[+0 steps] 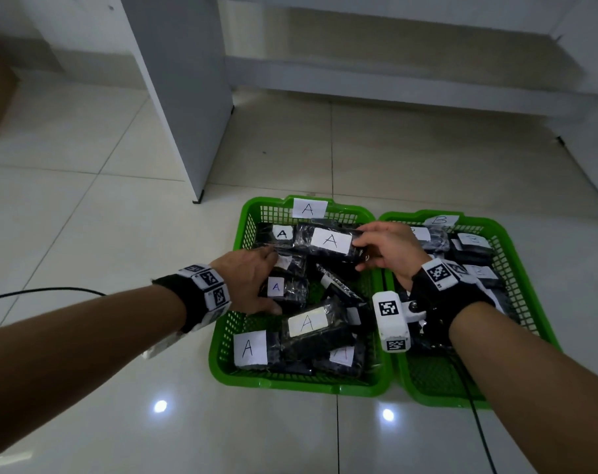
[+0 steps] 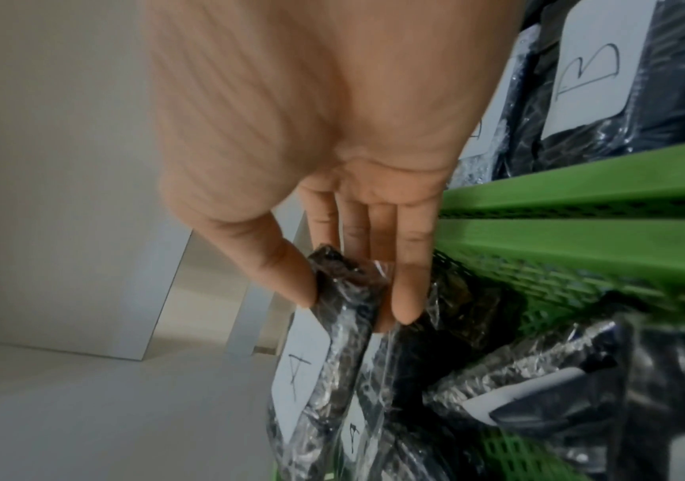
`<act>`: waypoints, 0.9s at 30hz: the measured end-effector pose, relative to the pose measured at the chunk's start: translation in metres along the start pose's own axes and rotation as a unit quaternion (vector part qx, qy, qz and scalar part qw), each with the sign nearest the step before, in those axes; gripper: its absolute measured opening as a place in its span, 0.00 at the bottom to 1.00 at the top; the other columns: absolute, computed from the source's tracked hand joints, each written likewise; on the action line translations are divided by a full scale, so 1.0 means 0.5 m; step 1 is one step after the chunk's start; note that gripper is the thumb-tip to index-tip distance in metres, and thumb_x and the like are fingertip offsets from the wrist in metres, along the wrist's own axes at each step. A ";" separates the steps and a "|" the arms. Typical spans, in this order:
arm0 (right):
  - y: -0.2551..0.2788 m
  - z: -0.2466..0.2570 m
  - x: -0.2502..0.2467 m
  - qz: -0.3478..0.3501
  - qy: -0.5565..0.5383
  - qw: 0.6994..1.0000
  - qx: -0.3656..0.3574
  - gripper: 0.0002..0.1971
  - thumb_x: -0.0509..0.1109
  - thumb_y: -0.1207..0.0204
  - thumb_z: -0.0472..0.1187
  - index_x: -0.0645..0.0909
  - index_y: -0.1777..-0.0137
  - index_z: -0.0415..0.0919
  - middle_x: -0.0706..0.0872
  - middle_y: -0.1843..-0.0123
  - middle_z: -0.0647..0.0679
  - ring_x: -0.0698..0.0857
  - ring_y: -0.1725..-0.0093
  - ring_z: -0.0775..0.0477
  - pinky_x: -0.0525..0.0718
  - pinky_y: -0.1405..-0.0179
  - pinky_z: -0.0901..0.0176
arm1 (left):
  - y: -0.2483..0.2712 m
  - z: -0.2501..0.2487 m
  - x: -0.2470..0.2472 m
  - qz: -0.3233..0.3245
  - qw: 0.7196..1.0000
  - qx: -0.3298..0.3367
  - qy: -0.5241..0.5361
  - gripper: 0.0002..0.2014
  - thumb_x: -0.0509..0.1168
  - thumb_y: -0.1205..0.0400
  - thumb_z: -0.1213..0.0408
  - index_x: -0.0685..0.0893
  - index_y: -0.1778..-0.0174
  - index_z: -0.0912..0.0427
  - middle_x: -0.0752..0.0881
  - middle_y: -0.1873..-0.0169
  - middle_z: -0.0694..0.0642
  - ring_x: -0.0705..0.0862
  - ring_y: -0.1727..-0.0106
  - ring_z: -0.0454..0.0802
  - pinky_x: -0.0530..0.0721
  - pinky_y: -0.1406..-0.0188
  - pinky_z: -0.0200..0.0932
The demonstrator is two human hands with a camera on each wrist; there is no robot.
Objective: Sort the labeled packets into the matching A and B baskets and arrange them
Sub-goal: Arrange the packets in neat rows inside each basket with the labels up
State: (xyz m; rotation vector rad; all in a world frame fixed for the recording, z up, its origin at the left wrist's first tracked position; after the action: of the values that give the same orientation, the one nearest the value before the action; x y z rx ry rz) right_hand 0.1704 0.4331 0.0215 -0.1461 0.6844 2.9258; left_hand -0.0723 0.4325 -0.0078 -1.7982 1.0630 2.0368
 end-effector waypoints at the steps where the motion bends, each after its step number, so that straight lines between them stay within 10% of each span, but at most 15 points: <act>1: -0.001 0.000 0.002 -0.006 0.001 1.000 0.000 0.13 0.76 0.26 0.26 0.86 0.42 0.31 0.89 0.42 0.34 0.91 0.52 0.37 0.93 0.65 0.46 | 0.003 0.006 -0.018 -0.029 0.999 -0.002 0.038 0.46 0.59 0.27 0.23 0.69 0.23 0.57 0.81 0.31 0.56 0.85 0.41 0.53 0.87 0.44 0.50; 3: -0.005 0.003 0.012 -0.020 0.016 1.000 -0.007 0.14 0.78 0.27 0.28 0.87 0.42 0.35 0.89 0.43 0.38 0.92 0.51 0.38 0.93 0.62 0.46 | 0.013 0.029 -0.063 -0.123 0.986 -0.015 0.116 0.34 0.54 0.21 0.28 0.76 0.33 0.53 0.88 0.45 0.53 0.86 0.56 0.47 0.87 0.56 0.44; 6: -0.025 0.009 0.040 -0.043 0.052 0.998 -0.021 0.14 0.82 0.28 0.31 0.86 0.44 0.39 0.90 0.46 0.42 0.93 0.54 0.39 0.93 0.59 0.43 | 0.016 0.092 -0.117 -0.253 0.953 -0.050 0.156 0.29 0.59 0.21 0.35 0.76 0.33 0.54 0.84 0.40 0.54 0.84 0.46 0.51 0.86 0.47 0.49; 9: -0.051 0.020 0.081 -0.055 0.081 0.994 -0.041 0.15 0.83 0.30 0.32 0.85 0.46 0.37 0.93 0.55 0.44 0.90 0.66 0.39 0.91 0.62 0.46 | -0.022 0.116 -0.124 -0.233 0.960 -0.005 0.155 0.37 0.72 0.25 0.42 0.70 0.22 0.51 0.76 0.27 0.54 0.78 0.31 0.54 0.79 0.31 0.54; 13: -0.092 0.025 0.123 -0.058 0.083 0.994 -0.045 0.16 0.84 0.30 0.33 0.84 0.45 0.34 0.93 0.56 0.42 0.86 0.73 0.44 0.88 0.66 0.52 | -0.074 0.136 -0.115 -0.215 0.965 0.016 0.150 0.33 0.77 0.25 0.56 0.76 0.24 0.57 0.84 0.36 0.58 0.83 0.37 0.58 0.77 0.33 0.50; 19: -0.110 0.045 0.162 -0.071 0.328 0.923 -0.191 0.24 0.88 0.35 0.44 0.88 0.39 0.42 0.90 0.50 0.51 0.89 0.54 0.51 0.89 0.49 0.57 | -0.098 0.139 -0.089 -0.190 0.980 0.014 0.050 0.29 0.74 0.27 0.51 0.81 0.32 0.62 0.77 0.38 0.59 0.79 0.40 0.59 0.79 0.33 0.57; 27: -0.110 0.046 0.174 -0.065 0.362 0.897 -0.246 0.16 0.85 0.31 0.47 0.92 0.45 0.44 0.83 0.61 0.57 0.78 0.64 0.58 0.83 0.58 0.57 | -0.109 0.136 -0.083 -0.177 0.984 0.011 -0.022 0.31 0.68 0.24 0.39 0.81 0.29 0.54 0.78 0.37 0.56 0.75 0.36 0.56 0.72 0.31 0.58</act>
State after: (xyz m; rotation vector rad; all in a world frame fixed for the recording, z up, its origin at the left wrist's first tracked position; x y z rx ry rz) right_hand 0.0916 0.5014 0.0073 -1.3155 -0.0434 2.7894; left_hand -0.0826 0.5267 0.0102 -1.7715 0.6898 1.8324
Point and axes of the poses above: each hand's wrist, its own y-axis away from the middle knuckle, its own x-axis out of the palm, z = x × y, the point moved 7 cm from there along -y, towards the middle knuckle
